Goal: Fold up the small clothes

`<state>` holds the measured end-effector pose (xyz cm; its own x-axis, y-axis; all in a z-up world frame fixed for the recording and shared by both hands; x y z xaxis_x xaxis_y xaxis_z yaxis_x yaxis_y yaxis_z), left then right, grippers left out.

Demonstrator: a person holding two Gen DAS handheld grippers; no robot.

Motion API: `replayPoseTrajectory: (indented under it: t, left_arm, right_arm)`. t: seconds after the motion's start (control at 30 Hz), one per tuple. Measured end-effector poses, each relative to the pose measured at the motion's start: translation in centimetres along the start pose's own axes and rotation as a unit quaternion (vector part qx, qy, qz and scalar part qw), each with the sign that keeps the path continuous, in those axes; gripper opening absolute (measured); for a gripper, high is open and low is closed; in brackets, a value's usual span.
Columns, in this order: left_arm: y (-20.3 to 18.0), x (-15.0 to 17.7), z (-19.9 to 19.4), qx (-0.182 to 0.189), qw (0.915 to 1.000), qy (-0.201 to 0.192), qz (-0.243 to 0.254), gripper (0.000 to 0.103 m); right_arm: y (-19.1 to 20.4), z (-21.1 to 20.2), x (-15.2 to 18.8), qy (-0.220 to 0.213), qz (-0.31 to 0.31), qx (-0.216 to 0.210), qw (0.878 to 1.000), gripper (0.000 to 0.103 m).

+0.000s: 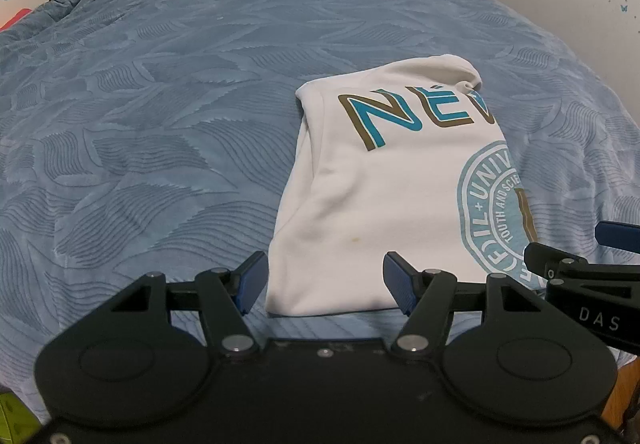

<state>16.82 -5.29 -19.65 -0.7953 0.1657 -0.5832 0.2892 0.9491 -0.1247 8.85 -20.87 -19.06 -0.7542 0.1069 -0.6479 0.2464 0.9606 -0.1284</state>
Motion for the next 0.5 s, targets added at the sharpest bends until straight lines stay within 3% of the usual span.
replayPoseTrajectory:
  t: [0.5]
  left_arm:
    - [0.34, -0.44, -0.57, -0.007, 0.9998, -0.015, -0.009, 0.065]
  right_arm:
    - [0.02, -0.08, 0.01, 0.001, 0.001, 0.001, 1.0, 0.091]
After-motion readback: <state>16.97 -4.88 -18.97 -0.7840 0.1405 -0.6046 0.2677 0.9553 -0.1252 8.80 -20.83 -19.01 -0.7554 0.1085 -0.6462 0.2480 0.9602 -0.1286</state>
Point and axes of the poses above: each gripper's, at about its wrist camera, not at the fingertips, and z roughly the way its jaws point, y to its left, x to its underside, the point moved 8 cm from there along z, roughly the way its jaws point, and after that the axes turned 6 degrees about -z, right-handed, at the moved point
